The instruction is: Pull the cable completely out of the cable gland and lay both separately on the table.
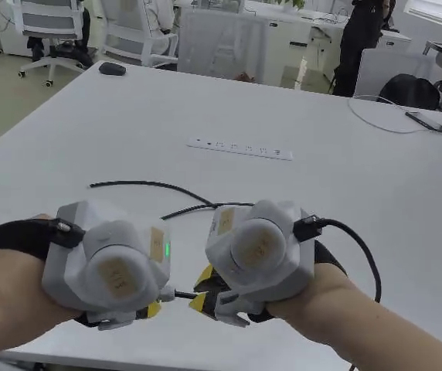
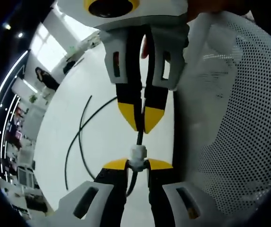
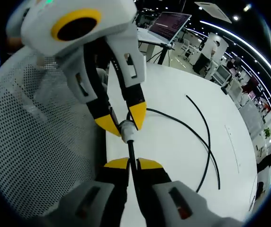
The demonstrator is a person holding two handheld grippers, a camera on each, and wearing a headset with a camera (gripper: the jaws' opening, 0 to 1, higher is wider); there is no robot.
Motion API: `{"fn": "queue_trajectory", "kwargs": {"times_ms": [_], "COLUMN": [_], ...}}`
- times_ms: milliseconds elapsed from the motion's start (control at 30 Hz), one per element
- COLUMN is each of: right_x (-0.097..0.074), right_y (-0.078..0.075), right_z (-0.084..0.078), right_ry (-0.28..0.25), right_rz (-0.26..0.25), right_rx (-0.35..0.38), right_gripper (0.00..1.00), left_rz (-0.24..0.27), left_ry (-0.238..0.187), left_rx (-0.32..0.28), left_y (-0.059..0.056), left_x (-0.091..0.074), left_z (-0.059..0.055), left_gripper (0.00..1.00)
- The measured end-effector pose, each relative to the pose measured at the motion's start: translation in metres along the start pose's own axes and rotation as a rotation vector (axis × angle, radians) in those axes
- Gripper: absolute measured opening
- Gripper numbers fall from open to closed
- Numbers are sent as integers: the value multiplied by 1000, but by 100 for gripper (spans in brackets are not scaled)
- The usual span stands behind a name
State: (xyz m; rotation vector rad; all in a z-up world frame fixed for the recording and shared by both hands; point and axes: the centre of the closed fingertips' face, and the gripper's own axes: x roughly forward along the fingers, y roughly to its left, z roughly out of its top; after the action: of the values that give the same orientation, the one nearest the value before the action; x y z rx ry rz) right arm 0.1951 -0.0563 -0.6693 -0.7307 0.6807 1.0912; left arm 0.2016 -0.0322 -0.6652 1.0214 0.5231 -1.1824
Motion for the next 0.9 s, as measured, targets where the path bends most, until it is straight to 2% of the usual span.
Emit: {"fn": "queue_trajectory", "kwargs": {"times_ms": [100, 133, 167, 233, 333, 467, 600, 633, 667, 700, 733, 767, 800, 867, 900], "right_x": [-1, -1, -2, -3, -8, -14, -14, -13, -9, -5, -1, 2, 5, 7, 6], "right_y": [-3, -7, -11, -17, -26, -29, -26, -23, -19, -19, -13, -7, 0, 2, 1], "right_z": [-5, -9, -20, -35, -65, -87, -98, -97, -88, -77, -61, -51, -35, -18, -8], "right_ry": [19, 39, 92, 163, 289, 373, 447, 441, 390, 327, 258, 215, 152, 86, 47], "right_rz": [-14, -32, -54, -78, -114, -134, -126, -111, -90, -94, -63, -26, 13, 19, 9], "right_rx": [-6, -8, 0, 22, 71, 143, 138, 144, 144, 141, 152, 149, 140, 108, 66], "right_gripper": [5, 5, 5, 5, 6, 6, 6, 7, 11, 21, 27, 26, 22, 21, 22], "left_rz": [14, 18, 18, 12, 5, 4, 6, 7, 13, 13, 4, 3, 2, -5, -20], "left_ry": [15, 21, 29, 33, 32, 37, 50, 46, 47, 43, 35, 32, 29, 25, 7], "left_rx": [-13, -17, -23, -28, -25, -35, -33, -32, -29, -25, -27, -23, -15, -3, 4], "left_y": [3, 5, 5, 3, 1, 1, 1, 1, 2, 2, 0, -1, -2, -4, -7], "left_x": [-1, -1, -1, 0, 0, 0, 0, 0, 0, -1, 0, 0, 0, 1, 1], "left_z": [-4, -6, -8, -9, -8, -9, -12, -12, -11, -10, -9, -8, -6, -5, -2], "left_gripper": [16, 16, 16, 16, 16, 16, 16, 16, 16, 16, 16, 16, 16, 16, 16]}}
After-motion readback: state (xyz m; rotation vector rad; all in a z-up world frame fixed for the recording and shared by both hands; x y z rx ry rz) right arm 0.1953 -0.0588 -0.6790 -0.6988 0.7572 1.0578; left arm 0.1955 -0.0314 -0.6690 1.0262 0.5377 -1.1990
